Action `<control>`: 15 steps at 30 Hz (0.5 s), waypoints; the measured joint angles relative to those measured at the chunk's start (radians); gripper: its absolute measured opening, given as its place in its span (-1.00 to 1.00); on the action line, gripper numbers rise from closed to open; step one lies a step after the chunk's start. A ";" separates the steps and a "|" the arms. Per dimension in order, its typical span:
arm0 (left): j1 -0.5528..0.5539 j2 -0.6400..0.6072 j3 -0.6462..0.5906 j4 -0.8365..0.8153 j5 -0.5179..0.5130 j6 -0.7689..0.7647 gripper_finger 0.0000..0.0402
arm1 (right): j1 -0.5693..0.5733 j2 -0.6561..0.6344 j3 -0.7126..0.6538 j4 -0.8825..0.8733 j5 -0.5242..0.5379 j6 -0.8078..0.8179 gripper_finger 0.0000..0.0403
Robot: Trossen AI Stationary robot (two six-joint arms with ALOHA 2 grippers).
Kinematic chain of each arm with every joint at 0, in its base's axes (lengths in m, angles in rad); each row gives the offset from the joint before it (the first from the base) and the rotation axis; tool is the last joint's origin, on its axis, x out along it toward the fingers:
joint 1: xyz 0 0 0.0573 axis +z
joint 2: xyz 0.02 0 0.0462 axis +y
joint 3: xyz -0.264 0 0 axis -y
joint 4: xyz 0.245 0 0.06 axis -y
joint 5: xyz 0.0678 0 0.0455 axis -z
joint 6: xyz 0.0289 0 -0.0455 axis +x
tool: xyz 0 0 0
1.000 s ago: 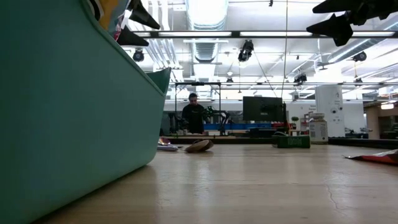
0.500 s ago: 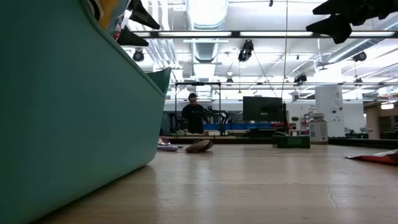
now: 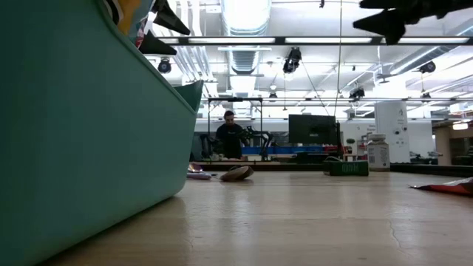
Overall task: Pick & Place Food Item
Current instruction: Put the green seasoning can into the pink bin
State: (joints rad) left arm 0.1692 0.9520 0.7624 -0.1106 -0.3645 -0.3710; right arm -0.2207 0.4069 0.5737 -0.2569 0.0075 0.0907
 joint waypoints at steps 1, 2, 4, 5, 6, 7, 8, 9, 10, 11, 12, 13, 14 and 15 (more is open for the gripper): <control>0.000 0.000 0.000 0.000 0.000 0.000 0.64 | 0.000 0.026 0.009 0.000 0.001 -0.003 0.42; 0.000 0.000 0.000 0.000 0.000 0.000 0.64 | 0.000 0.056 0.021 -0.002 0.005 -0.010 0.42; 0.000 0.000 0.000 -0.001 0.000 0.000 0.64 | 0.000 0.118 0.054 -0.012 0.023 -0.025 0.42; 0.000 0.000 0.000 -0.001 0.000 0.000 0.64 | -0.001 0.152 0.076 -0.031 0.032 -0.037 0.42; 0.000 0.000 0.000 -0.001 0.000 0.000 0.64 | -0.003 0.186 0.103 -0.054 0.053 -0.045 0.42; 0.000 0.000 0.000 -0.001 0.000 0.000 0.64 | -0.004 0.221 0.136 -0.087 0.078 -0.046 0.42; 0.000 0.000 0.000 -0.001 0.000 0.000 0.64 | -0.003 0.255 0.170 -0.133 0.101 -0.047 0.42; 0.000 0.000 0.000 -0.002 0.000 0.000 0.64 | -0.003 0.289 0.207 -0.189 0.124 -0.049 0.42; 0.000 0.000 0.000 -0.005 0.000 0.000 0.64 | -0.004 0.324 0.248 -0.253 0.147 -0.042 0.42; 0.000 0.000 0.000 -0.009 0.000 0.000 0.64 | -0.006 0.358 0.291 -0.316 0.162 -0.015 0.42; 0.000 0.000 0.000 -0.011 0.000 0.000 0.64 | -0.010 0.393 0.337 -0.386 0.173 0.024 0.42; 0.000 0.000 0.000 -0.017 0.000 0.000 0.64 | -0.016 0.430 0.381 -0.453 0.176 0.055 0.42; 0.000 0.000 0.000 -0.023 0.000 0.000 0.64 | -0.024 0.469 0.425 -0.520 0.176 0.070 0.42; 0.000 0.000 0.000 -0.026 0.000 0.000 0.64 | -0.032 0.510 0.471 -0.588 0.175 0.075 0.42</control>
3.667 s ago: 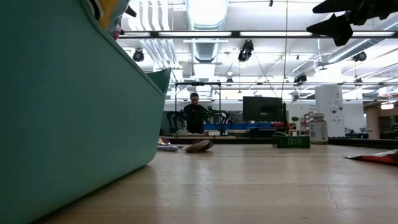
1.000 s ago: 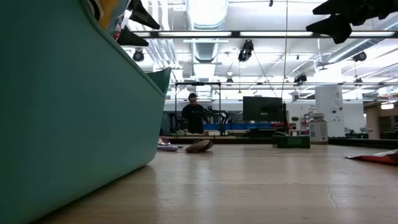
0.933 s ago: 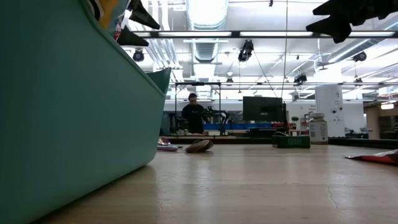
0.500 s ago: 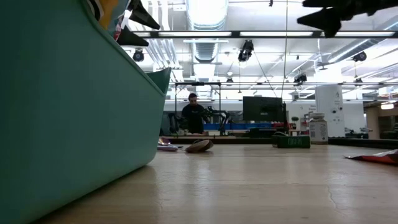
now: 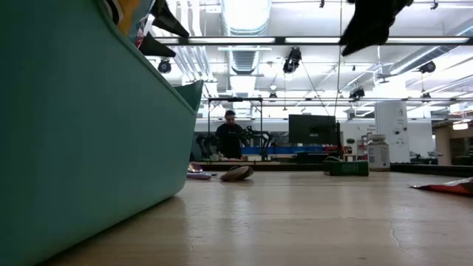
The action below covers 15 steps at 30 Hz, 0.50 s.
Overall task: Pick & Place Food Item
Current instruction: Put the green seasoning can into the pink bin
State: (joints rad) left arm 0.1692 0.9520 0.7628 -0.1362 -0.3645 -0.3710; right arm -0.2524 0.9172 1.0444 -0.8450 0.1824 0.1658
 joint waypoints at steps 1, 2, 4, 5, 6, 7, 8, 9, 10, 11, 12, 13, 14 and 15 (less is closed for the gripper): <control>0.000 0.000 0.000 0.000 0.000 0.000 0.64 | -0.007 0.039 0.043 -0.073 0.000 -0.003 0.42; 0.000 0.000 0.000 0.000 0.000 0.000 0.64 | -0.013 0.079 0.084 -0.143 0.000 -0.011 0.42; 0.000 0.000 0.000 0.001 0.000 0.000 0.64 | -0.029 0.159 0.161 -0.252 0.008 -0.015 0.42; 0.000 0.000 0.000 0.000 0.000 0.000 0.64 | -0.040 0.196 0.192 -0.289 0.018 -0.015 0.42; 0.000 0.000 0.000 0.000 0.000 0.000 0.64 | -0.055 0.236 0.223 -0.329 0.026 -0.016 0.42; 0.000 0.000 0.000 0.000 0.000 0.000 0.64 | -0.072 0.272 0.250 -0.361 0.027 -0.020 0.42; 0.000 0.000 0.000 0.000 0.000 0.000 0.64 | -0.093 0.307 0.274 -0.386 0.026 -0.031 0.42; 0.000 0.000 0.000 0.000 0.000 0.000 0.64 | -0.115 0.340 0.293 -0.404 0.022 -0.049 0.42; 0.000 0.000 0.000 0.000 0.000 0.000 0.64 | -0.138 0.371 0.308 -0.417 0.007 -0.072 0.42; 0.000 0.000 0.000 0.000 0.000 0.000 0.64 | -0.159 0.398 0.320 -0.423 -0.017 -0.096 0.42; 0.000 0.000 0.000 0.000 0.000 0.000 0.64 | -0.182 0.422 0.330 -0.423 -0.046 -0.123 0.42; 0.000 0.000 0.000 0.000 0.000 0.000 0.64 | -0.208 0.443 0.338 -0.420 -0.081 -0.147 0.44; 0.000 0.000 0.000 0.000 0.000 0.000 0.64 | -0.234 0.461 0.342 -0.420 -0.119 -0.173 0.46; 0.000 0.000 0.000 0.000 0.000 0.000 0.64 | -0.261 0.477 0.343 -0.417 -0.162 -0.202 0.50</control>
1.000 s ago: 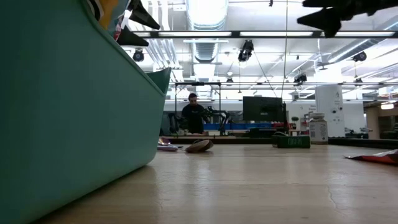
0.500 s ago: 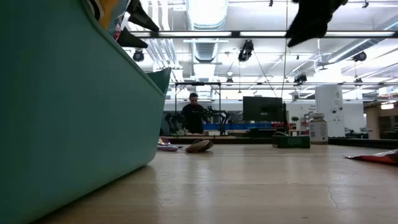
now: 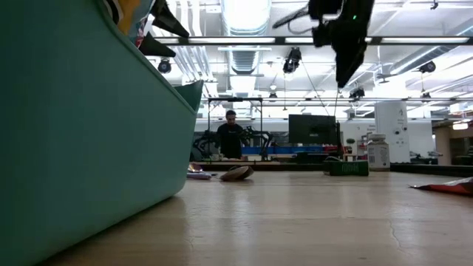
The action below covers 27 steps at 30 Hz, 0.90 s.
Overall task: Pick & Place Food Item
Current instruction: Put the green seasoning can into the pink bin
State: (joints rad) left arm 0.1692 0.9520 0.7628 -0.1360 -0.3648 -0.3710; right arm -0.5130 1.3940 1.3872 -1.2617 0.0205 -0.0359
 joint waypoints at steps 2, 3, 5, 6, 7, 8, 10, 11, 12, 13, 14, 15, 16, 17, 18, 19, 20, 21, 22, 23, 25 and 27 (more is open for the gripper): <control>0.000 0.000 0.000 0.000 0.000 0.000 0.64 | -0.050 0.033 -0.005 0.003 -0.077 -0.058 0.61; 0.000 0.000 0.000 0.000 0.000 0.000 0.64 | -0.074 0.049 -0.010 0.001 -0.110 -0.087 0.67; 0.000 0.000 0.000 0.000 0.000 0.000 0.64 | -0.108 0.085 -0.021 0.000 -0.144 -0.146 0.78; 0.000 0.000 0.000 0.000 0.000 0.000 0.64 | -0.120 0.103 -0.026 0.001 -0.149 -0.172 0.82; 0.000 0.000 0.000 0.000 0.000 0.000 0.64 | -0.131 0.122 -0.031 0.002 -0.149 -0.197 0.84; 0.000 0.000 0.000 0.000 0.000 0.000 0.64 | -0.138 0.140 -0.036 0.002 -0.150 -0.225 0.85; 0.000 0.000 0.000 0.000 0.000 0.000 0.64 | -0.143 0.170 -0.042 0.008 -0.150 -0.293 0.86; 0.000 0.000 0.000 0.000 0.000 0.000 0.64 | -0.144 0.180 -0.048 0.009 -0.150 -0.333 0.86; 0.000 0.000 0.000 0.000 0.000 0.000 0.64 | -0.143 0.191 -0.056 0.010 -0.149 -0.377 0.86; 0.000 0.000 0.000 0.000 0.000 0.000 0.64 | -0.143 0.199 -0.064 0.015 -0.149 -0.410 0.86; 0.000 0.000 0.000 0.000 0.000 0.000 0.64 | -0.143 0.207 -0.072 0.022 -0.149 -0.439 0.86; 0.000 0.000 0.000 0.000 0.000 0.000 0.64 | -0.145 0.213 -0.082 0.030 -0.150 -0.457 0.86; 0.000 0.000 0.000 0.000 0.000 0.000 0.64 | -0.150 0.216 -0.091 0.034 -0.153 -0.463 0.86; 0.000 0.000 0.000 0.000 0.000 0.000 0.64 | -0.153 0.216 -0.102 0.039 -0.154 -0.465 0.86; 0.000 0.000 0.000 0.000 0.000 0.000 0.64 | -0.156 0.212 -0.113 0.052 -0.153 -0.466 0.86; 0.000 0.000 0.000 0.000 0.000 0.000 0.64 | -0.157 0.205 -0.127 0.078 -0.152 -0.470 0.86; 0.000 0.000 0.000 0.000 0.000 0.000 0.64 | -0.157 0.196 -0.145 0.110 -0.149 -0.471 0.86; 0.000 0.000 0.000 0.000 0.000 0.000 0.64 | -0.157 0.185 -0.165 0.138 -0.142 -0.470 0.86; 0.000 0.000 0.000 0.000 0.000 0.000 0.64 | -0.157 0.175 -0.187 0.172 -0.127 -0.469 0.86; 0.000 0.000 0.000 0.000 0.000 0.000 0.64 | -0.155 0.166 -0.212 0.214 -0.105 -0.477 0.86; 0.000 0.000 0.000 0.000 0.000 0.000 0.64 | -0.154 0.150 -0.265 0.295 -0.058 -0.511 0.86; 0.000 0.000 0.000 0.000 0.000 0.000 0.64 | -0.155 0.126 -0.314 0.349 -0.045 -0.556 0.86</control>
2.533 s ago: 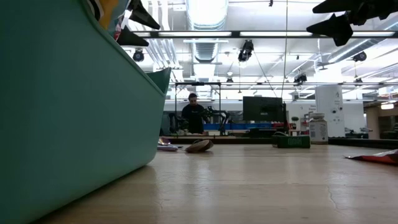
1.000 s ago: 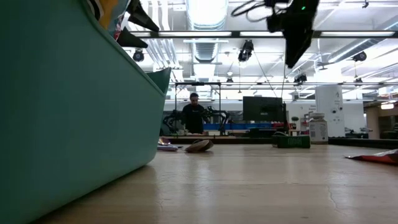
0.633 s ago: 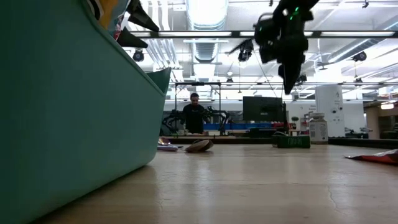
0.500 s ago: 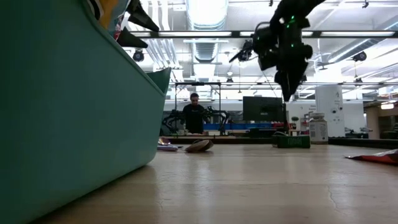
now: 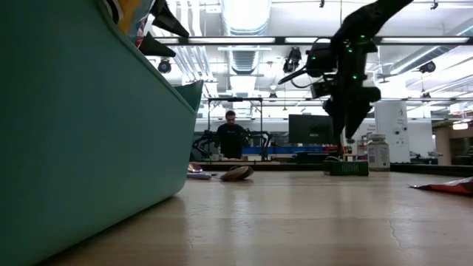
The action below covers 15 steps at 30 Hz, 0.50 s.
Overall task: Pick & Place Food Item
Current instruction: Put the green seasoning can into the pink bin
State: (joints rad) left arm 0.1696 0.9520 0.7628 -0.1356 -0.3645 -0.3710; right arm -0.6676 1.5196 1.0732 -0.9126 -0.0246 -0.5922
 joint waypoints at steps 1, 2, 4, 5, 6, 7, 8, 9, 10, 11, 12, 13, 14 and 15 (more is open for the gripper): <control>0.000 0.000 0.000 0.000 0.000 0.000 0.64 | 0.003 -0.015 -0.022 0.026 0.002 -0.021 0.86; 0.000 0.000 0.000 0.000 0.000 0.000 0.64 | 0.005 -0.029 -0.046 0.050 0.003 -0.037 0.86; 0.000 0.000 0.000 0.000 0.000 0.000 0.64 | 0.009 -0.057 -0.093 0.092 0.001 -0.043 0.86; 0.000 0.000 0.000 0.000 0.000 0.000 0.64 | 0.011 -0.072 -0.116 0.119 -0.002 -0.038 0.86; 0.000 0.000 0.000 0.000 0.000 0.000 0.64 | 0.010 -0.088 -0.136 0.154 -0.002 -0.031 0.86; 0.000 0.000 0.000 0.000 0.000 0.000 0.64 | 0.009 -0.103 -0.154 0.183 -0.002 -0.022 0.86; 0.000 0.000 0.000 0.000 0.000 0.000 0.64 | 0.008 -0.117 -0.171 0.204 -0.001 -0.021 0.86; 0.000 0.000 0.000 0.000 0.000 0.000 0.64 | 0.008 -0.127 -0.186 0.217 -0.001 -0.021 0.86; 0.000 0.000 0.000 0.000 0.000 0.000 0.64 | 0.007 -0.136 -0.198 0.227 -0.005 -0.021 0.86; 0.000 0.000 0.000 0.000 0.000 0.000 0.64 | 0.009 -0.143 -0.209 0.235 -0.013 -0.020 0.86; 0.000 0.000 0.000 0.000 0.000 0.000 0.64 | 0.009 -0.149 -0.217 0.239 -0.025 -0.010 0.86; 0.000 0.000 0.000 0.000 0.000 0.000 0.64 | 0.009 -0.153 -0.222 0.240 -0.036 0.002 0.86; 0.000 0.000 0.000 0.000 0.000 0.000 0.64 | 0.009 -0.152 -0.227 0.240 -0.040 0.019 0.86; 0.000 0.000 0.000 0.000 0.000 0.000 0.64 | 0.009 -0.148 -0.230 0.239 -0.040 0.037 0.86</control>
State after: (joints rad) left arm 0.1694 0.9520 0.7628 -0.1357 -0.3646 -0.3710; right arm -0.6586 1.3714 0.8432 -0.6735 -0.0647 -0.5547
